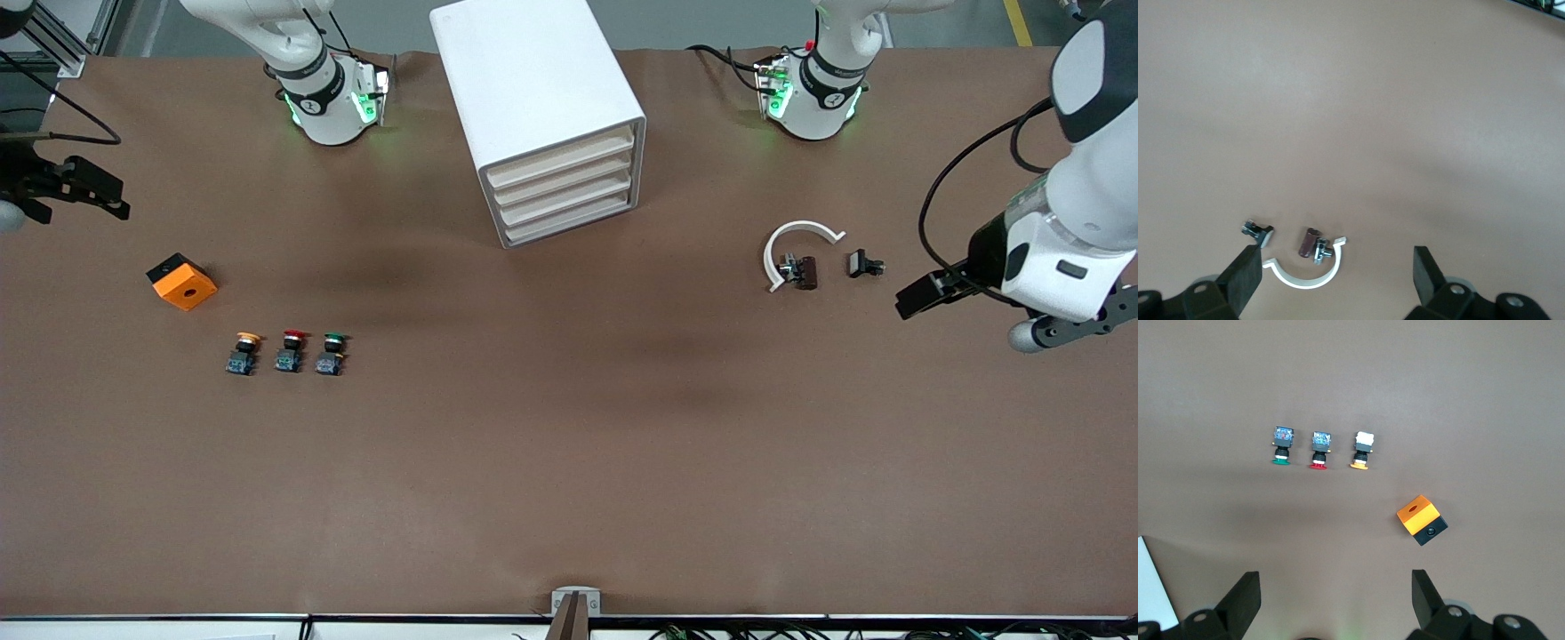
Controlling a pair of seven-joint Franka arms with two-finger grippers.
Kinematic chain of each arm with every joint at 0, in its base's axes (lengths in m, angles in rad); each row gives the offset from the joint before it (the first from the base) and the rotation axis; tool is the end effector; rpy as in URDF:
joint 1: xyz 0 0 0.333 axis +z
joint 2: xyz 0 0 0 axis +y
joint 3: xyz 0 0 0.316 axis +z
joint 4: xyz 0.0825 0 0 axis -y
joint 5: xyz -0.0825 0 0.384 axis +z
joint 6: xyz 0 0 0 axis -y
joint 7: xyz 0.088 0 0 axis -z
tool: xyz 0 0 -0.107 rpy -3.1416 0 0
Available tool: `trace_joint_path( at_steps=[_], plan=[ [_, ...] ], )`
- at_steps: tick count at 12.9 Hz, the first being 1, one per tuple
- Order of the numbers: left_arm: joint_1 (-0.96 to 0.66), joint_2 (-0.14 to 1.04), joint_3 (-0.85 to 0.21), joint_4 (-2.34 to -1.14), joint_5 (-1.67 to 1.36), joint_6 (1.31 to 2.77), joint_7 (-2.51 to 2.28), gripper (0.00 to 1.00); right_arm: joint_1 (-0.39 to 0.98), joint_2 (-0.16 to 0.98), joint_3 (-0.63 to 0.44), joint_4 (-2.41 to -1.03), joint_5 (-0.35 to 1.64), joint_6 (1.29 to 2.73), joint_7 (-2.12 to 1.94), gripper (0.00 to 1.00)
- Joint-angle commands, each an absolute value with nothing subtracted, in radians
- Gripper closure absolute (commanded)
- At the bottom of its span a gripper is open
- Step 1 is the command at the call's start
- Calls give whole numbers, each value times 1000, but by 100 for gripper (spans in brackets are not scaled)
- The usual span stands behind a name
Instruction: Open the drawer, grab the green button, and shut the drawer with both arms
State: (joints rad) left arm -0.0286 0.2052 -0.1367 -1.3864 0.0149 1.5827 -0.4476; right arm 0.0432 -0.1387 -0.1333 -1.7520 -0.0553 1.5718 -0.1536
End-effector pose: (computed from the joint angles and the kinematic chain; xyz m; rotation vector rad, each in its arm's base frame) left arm 0.6106 -0.0912 0.5933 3.0997 0.4444 -0.0166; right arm 0.5060 -0.0562 0.6123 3.1075 0.1032 -0.0728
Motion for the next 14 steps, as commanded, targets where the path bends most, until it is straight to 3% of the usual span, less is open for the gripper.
trace_joint_path(
  at_steps=[1,9,14],
  plan=[
    [20,183,-144,-1381,31,1552,-301,0,49,-138,-124,-1694,-40,1539,-149,0],
    [55,94,-149,-1388,25,1464,-200,0,43,-135,-127,-1637,-40,1502,-112,0],
    [22,5,-103,-1503,8,1514,-176,0,49,-133,-123,-1631,-40,1505,-113,0]
  ],
)
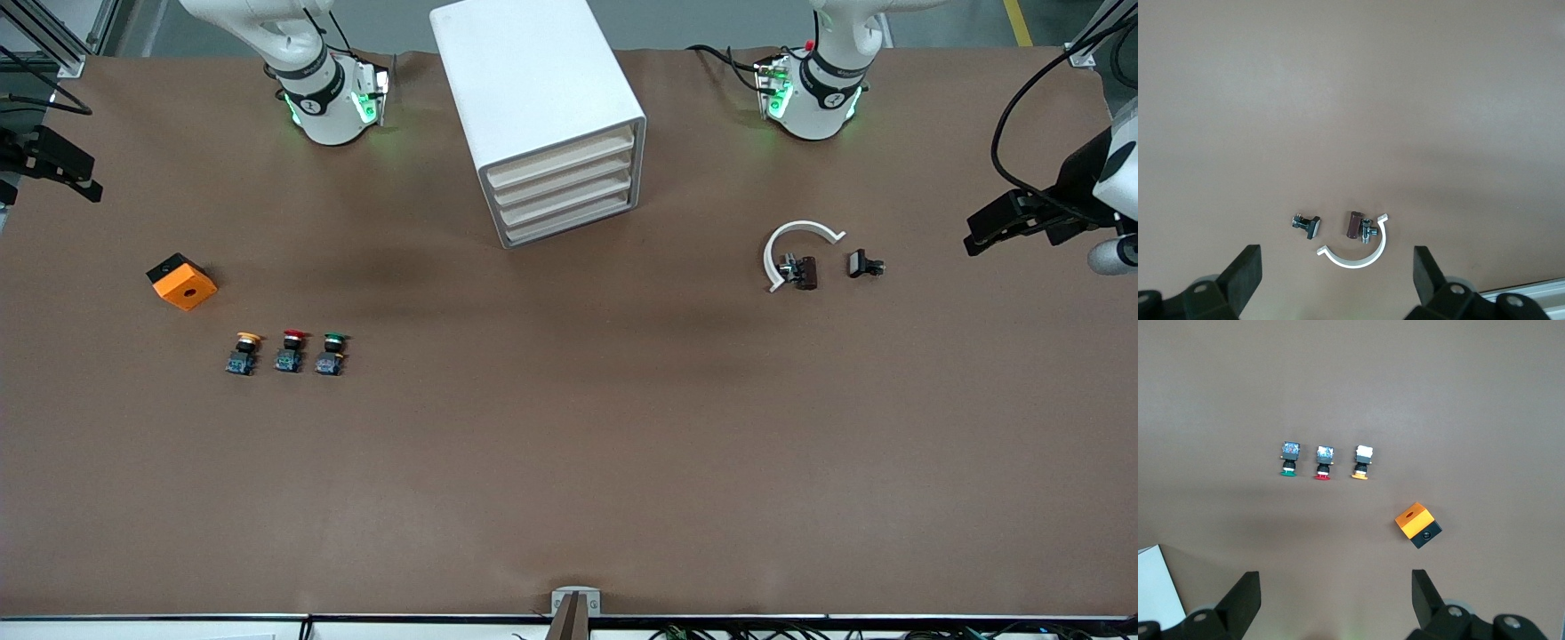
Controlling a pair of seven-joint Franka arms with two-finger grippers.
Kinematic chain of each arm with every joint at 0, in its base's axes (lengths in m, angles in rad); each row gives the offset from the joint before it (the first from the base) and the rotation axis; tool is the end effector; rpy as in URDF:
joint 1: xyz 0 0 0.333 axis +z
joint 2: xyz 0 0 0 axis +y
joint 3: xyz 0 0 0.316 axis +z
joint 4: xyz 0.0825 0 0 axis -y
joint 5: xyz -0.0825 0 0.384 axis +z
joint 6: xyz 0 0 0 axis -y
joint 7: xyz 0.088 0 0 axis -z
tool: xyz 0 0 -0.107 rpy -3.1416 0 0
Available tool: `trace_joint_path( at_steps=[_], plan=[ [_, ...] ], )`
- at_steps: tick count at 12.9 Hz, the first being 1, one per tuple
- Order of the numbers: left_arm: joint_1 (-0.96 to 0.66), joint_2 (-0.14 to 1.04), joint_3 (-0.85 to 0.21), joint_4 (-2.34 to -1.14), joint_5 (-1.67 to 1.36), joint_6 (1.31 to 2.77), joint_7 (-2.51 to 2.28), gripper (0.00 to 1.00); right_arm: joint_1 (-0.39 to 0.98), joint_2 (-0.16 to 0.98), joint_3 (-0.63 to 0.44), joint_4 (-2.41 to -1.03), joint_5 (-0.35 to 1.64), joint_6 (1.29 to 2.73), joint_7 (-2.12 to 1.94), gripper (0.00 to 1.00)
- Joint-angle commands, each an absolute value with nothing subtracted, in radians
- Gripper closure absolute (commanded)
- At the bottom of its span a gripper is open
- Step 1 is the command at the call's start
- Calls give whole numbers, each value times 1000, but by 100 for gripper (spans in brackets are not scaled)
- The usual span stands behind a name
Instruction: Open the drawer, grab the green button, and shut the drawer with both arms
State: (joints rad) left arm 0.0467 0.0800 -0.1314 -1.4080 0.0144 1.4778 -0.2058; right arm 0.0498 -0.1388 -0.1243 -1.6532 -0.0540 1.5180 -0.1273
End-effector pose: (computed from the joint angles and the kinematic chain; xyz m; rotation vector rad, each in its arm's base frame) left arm 0.5684 -0.0431 0.6478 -3.1305 -0.1923 0.0139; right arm 0.5032 -0.0485 0.6542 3.1037 0.0792 -0.0018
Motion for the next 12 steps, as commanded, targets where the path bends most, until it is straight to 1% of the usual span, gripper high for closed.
trace_joint_path(
  at_steps=[1,2,3,6,12],
  plan=[
    [3,-15,-75,-1540,8,1546,-176,0,49,-133,-123,-1631,-41,1506,-114,0],
    [-32,-31,-27,-1561,6,1549,-170,0,46,-135,-123,-1626,-41,1506,-117,0],
    [-50,-53,-14,-1584,6,1548,-172,0,43,-133,-124,-1618,-43,1502,-115,0],
    [-55,-100,-8,-1626,9,1548,-155,0,43,-133,-126,-1617,-51,1503,-120,0],
    [-49,-92,-2,-1611,9,1523,-78,0,49,-133,-123,-1615,-45,1502,-118,0]
  ],
)
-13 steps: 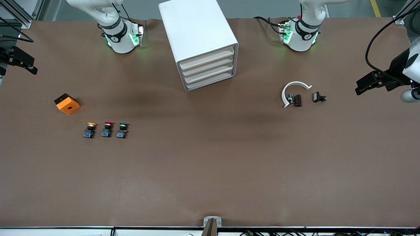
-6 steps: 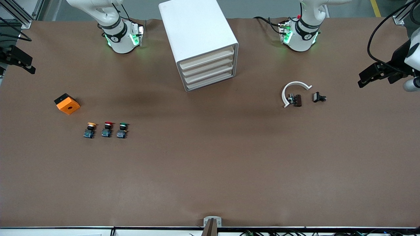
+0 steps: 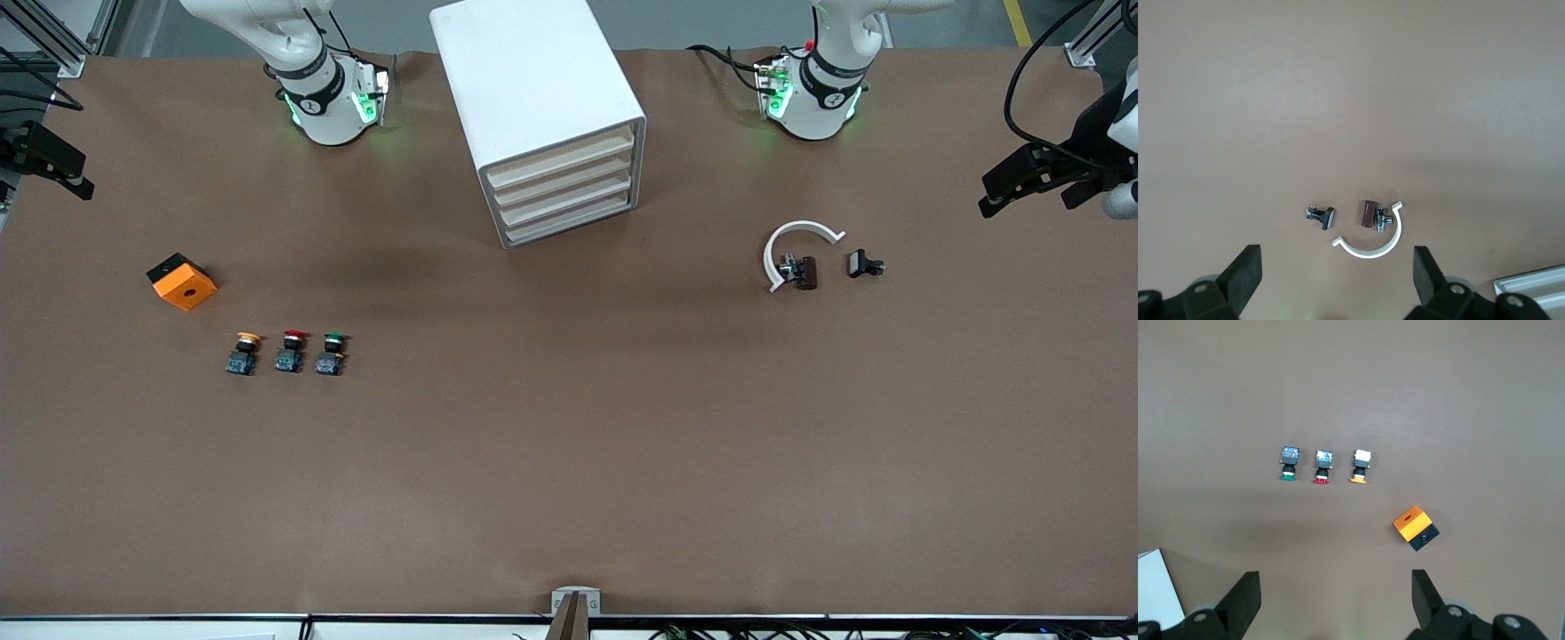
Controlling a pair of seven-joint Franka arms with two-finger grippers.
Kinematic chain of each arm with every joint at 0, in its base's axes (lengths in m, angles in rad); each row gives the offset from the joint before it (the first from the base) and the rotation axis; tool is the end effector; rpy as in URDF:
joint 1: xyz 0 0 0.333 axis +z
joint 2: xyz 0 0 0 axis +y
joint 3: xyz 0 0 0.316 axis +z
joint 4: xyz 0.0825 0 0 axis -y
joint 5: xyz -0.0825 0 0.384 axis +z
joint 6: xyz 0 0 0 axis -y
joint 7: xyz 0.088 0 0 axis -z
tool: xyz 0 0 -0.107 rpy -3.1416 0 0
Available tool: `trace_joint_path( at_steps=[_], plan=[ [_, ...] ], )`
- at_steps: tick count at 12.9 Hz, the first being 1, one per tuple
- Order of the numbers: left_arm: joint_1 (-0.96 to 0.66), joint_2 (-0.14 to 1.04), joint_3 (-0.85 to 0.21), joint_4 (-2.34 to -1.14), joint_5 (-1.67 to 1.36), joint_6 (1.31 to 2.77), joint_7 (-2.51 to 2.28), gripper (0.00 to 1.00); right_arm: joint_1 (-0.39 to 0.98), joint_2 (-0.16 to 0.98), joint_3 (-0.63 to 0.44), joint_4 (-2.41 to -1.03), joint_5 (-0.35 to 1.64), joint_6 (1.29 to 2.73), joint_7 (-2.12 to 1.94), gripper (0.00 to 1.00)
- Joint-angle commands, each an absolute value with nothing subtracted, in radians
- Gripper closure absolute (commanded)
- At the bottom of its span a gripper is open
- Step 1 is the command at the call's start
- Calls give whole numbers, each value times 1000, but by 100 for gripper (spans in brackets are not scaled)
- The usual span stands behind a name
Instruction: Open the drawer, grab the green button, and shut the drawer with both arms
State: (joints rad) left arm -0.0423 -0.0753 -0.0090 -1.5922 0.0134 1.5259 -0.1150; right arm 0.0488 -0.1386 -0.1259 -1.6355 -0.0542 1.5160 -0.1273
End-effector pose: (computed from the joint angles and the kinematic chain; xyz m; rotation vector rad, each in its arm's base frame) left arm 0.5258 -0.0257 0.6512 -3.1267 -0.1007 -0.0159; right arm 0.5029 -0.0500 0.6622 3.1022 0.0741 0.0220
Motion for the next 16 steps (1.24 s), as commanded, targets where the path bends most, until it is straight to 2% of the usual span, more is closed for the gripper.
trace_joint_path(
  at_steps=[1,16],
  plan=[
    [-49,-94,-2,-1611,9,1522,-80,0,49,-133,-124,-1615,-43,1502,-120,0],
    [-60,-34,-29,-1565,21,1506,-100,0,51,-132,-123,-1605,-43,1500,-120,0]
  ],
)
